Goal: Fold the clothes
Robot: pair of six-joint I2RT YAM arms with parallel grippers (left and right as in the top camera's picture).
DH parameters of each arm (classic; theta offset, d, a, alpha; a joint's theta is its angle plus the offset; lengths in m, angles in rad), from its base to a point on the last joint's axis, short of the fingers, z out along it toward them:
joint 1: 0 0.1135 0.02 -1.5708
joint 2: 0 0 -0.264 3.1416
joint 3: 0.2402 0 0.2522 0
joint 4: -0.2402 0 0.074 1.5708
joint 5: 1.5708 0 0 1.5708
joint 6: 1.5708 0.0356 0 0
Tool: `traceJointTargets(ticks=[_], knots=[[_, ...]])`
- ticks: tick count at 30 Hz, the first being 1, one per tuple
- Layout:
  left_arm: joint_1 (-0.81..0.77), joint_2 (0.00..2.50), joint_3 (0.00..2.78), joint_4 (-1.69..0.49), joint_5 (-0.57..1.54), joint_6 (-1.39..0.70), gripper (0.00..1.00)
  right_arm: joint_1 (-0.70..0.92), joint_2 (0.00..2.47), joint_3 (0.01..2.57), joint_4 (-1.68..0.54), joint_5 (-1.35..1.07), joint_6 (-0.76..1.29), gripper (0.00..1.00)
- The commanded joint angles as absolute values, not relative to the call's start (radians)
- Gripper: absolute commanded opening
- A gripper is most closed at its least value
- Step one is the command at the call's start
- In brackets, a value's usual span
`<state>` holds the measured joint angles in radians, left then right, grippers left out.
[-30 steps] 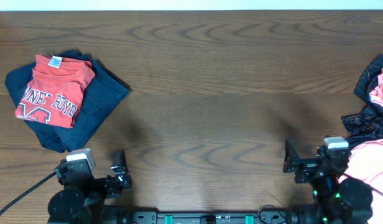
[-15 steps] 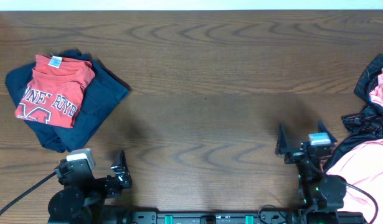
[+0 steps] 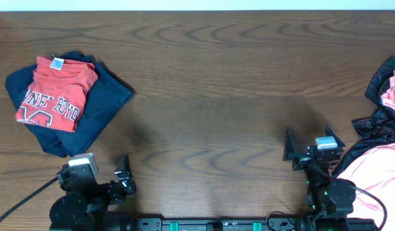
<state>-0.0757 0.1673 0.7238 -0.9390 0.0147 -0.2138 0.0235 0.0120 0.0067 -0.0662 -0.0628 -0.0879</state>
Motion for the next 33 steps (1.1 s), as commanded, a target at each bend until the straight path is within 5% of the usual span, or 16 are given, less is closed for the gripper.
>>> traceJointTargets(ticks=[1,25,33], knots=[[-0.073,0.162,0.720,-0.941,-0.001,-0.226,0.98,0.020,0.006,0.006,-0.070,-0.064,-0.098,0.99],[-0.073,0.157,0.706,-0.949,-0.038,-0.195,0.98,0.020,0.006,0.006,-0.070,-0.064,-0.098,0.99],[-0.073,0.029,0.459,-0.824,-0.103,-0.196,0.98,0.020,0.006,0.006,-0.070,-0.064,-0.098,0.99]])
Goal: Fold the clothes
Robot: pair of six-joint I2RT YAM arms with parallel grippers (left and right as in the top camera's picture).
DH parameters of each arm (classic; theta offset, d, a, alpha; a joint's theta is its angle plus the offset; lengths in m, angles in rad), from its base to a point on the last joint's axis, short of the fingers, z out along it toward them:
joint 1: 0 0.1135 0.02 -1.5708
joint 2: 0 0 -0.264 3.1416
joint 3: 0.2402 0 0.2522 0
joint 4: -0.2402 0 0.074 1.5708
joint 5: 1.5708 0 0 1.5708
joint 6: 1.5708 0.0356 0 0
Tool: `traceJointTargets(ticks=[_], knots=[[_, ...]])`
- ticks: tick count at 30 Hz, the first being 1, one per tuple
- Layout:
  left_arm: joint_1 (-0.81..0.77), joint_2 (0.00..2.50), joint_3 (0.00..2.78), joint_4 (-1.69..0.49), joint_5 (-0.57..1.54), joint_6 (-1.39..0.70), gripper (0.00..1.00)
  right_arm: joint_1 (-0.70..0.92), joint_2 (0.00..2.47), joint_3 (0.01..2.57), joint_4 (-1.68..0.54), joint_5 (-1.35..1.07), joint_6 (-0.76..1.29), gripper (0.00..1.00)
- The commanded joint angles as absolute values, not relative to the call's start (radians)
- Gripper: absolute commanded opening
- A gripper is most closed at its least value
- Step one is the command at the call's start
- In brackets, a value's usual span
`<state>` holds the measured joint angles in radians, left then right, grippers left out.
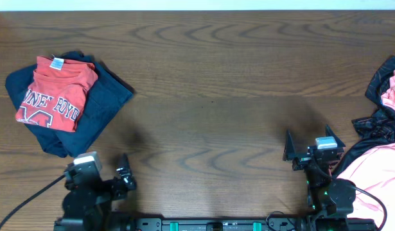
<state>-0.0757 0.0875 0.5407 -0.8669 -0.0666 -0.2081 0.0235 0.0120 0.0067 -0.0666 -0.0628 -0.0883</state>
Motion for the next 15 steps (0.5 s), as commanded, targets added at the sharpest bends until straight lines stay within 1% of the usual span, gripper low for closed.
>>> traceJointTargets(ticks=[1,3,9,12,14,15], knots=[[-0.073,0.002,0.419,-0.783,-0.103,-0.196,0.98,0.020,0.006,0.006,-0.070,-0.064,-0.098,0.99],[-0.073,0.009,0.363,-0.699,-0.103,-0.196,0.98,0.020,0.006,0.006,-0.070,-0.064,-0.098,0.99],[-0.073,0.002,0.148,-0.298,-0.140,-0.196,0.98,0.020,0.006,0.006,-0.070,-0.064,-0.098,0.99],[-0.073,0.002,0.060,-0.137,-0.162,-0.196,0.98,0.020,0.006,0.006,-0.070,-0.064,-0.098,0.99],[-0.073,0.002,0.004,-0.059,-0.170,-0.196,0.98,0.020,0.006,0.006,-0.070,-0.064,-0.098,0.99],[-0.073,0.002,0.004,-0.059,-0.169,-0.196,0.98,0.020,0.006,0.006,-0.070,-0.064,-0.098,0.99]])
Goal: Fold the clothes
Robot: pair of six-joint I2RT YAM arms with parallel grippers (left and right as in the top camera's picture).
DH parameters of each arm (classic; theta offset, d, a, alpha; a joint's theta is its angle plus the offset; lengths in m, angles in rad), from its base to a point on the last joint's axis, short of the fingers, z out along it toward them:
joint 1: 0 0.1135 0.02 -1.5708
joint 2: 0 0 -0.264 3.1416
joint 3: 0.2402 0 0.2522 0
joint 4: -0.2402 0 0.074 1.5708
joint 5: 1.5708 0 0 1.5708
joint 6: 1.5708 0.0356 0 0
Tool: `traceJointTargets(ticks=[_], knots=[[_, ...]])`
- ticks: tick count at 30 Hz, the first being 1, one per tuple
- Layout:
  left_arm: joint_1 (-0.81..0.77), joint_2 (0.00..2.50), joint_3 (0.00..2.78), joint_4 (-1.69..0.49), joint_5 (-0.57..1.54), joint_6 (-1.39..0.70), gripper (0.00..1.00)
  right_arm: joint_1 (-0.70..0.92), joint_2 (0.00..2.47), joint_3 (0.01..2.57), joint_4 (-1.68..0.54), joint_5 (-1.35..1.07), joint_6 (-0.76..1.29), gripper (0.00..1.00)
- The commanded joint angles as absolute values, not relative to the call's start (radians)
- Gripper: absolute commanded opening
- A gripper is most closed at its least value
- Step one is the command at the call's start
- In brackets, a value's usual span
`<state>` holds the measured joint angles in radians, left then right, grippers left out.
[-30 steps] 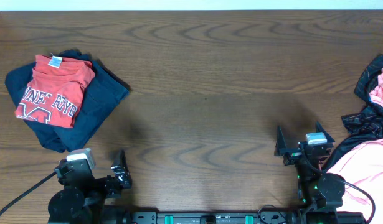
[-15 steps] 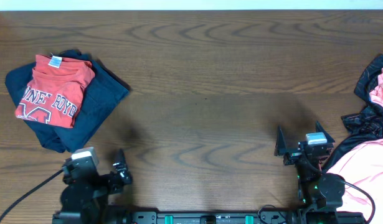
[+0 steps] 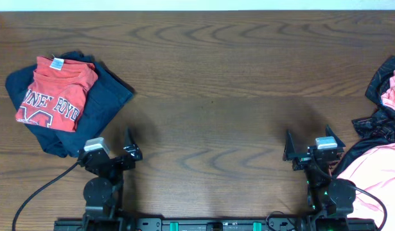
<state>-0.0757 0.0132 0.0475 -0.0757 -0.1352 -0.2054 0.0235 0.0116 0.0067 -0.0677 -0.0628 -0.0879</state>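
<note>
A folded red T-shirt with white lettering lies on top of a folded navy garment at the far left. At the right edge sits an unfolded heap: a pink garment and a black patterned one. My left gripper is near the front edge, just below and to the right of the navy garment, its fingers apart and holding nothing. My right gripper stands open near the front right, just left of the pink cloth, also with nothing in it.
The dark wooden table stretches between the two piles. The arm bases and a black rail run along the front edge. A cable trails from the left arm.
My left gripper has moved to the right and a little further onto the table, nearer the corner of the navy garment. The right arm and all the clothes are unchanged.
My left gripper was low at the front left edge, open, and barely shifted at the second moment. Now it stands further right and forward, by the navy garment. The right gripper stayed open beside the pink heap throughout.
</note>
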Motion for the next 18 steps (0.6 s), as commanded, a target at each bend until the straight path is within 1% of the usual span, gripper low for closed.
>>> traceJointTargets(ticks=[1,4,9,13,18], knots=[[-0.072,0.002,0.004,-0.054,-0.169,-0.196,0.98,0.020,0.006,0.006,-0.070,-0.064,-0.098,0.99],[-0.070,0.002,0.004,-0.058,-0.165,-0.196,0.98,0.020,0.006,0.006,-0.070,-0.064,-0.098,0.99],[-0.020,0.002,0.004,-0.059,-0.096,-0.196,0.98,0.020,0.006,0.006,-0.070,-0.064,-0.098,0.99],[0.013,0.002,0.004,-0.062,-0.088,-0.196,0.98,0.020,0.006,0.006,-0.070,-0.064,-0.098,0.99],[0.018,0.002,0.004,-0.065,-0.082,-0.196,0.98,0.020,0.006,0.006,-0.070,-0.064,-0.098,0.99]])
